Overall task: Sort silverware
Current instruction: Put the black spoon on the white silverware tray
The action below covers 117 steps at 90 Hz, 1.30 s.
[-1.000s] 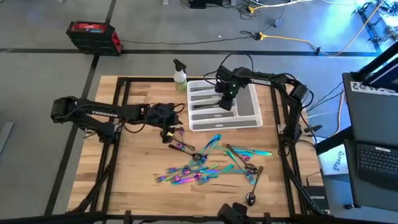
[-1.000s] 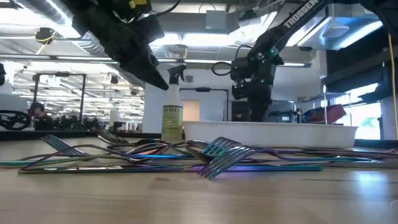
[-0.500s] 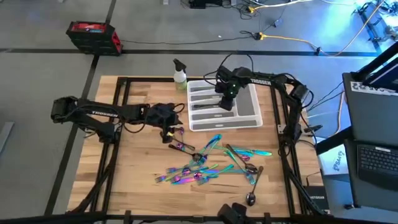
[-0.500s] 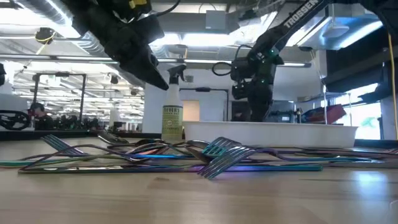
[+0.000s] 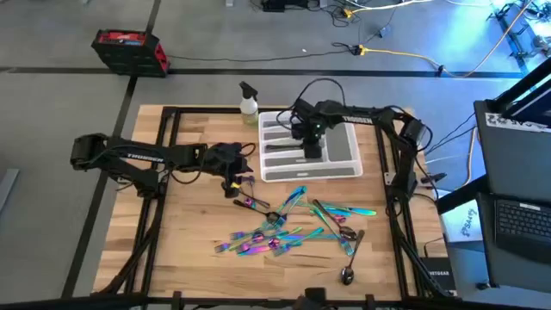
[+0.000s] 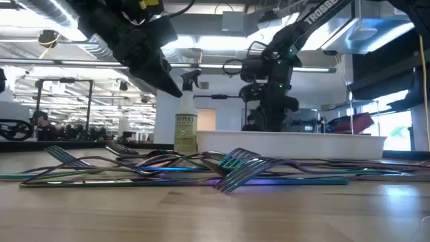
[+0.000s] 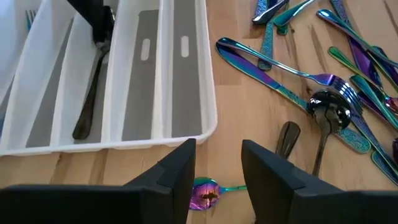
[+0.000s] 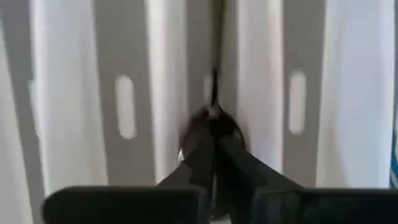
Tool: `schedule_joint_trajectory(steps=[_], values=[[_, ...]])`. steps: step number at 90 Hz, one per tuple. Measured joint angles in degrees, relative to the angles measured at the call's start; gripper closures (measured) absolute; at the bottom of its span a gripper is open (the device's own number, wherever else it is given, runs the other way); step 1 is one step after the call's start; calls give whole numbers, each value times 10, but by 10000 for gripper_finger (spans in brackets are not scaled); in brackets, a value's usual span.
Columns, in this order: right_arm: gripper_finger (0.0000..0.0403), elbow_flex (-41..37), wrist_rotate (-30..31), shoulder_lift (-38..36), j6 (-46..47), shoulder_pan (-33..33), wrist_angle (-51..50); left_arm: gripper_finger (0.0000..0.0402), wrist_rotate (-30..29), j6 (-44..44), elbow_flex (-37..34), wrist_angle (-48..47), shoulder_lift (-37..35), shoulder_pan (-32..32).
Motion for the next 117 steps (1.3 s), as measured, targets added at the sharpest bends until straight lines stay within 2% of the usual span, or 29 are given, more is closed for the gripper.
schedule_joint_trajectory(steps=[29, 42, 52, 77, 96, 117], values=[[402, 0, 21, 0, -5, 7, 8, 286, 0, 0, 0, -1, 0, 0], [402, 0, -2, -1, 15, 22, 20, 286, 0, 2, 0, -8, 0, 0], [402, 0, -17, -1, 57, 45, 66, 286, 3, -2, 0, -36, 0, -4], [402, 0, -35, -7, 133, 113, 176, 286, 5, 120, 0, -142, 4, -18], [402, 1, -35, -7, 185, 146, 250, 286, 16, 142, 0, -132, 21, -29], [402, 1, -16, -7, 198, 173, 246, 286, 16, 163, 0, -125, 87, -56]])
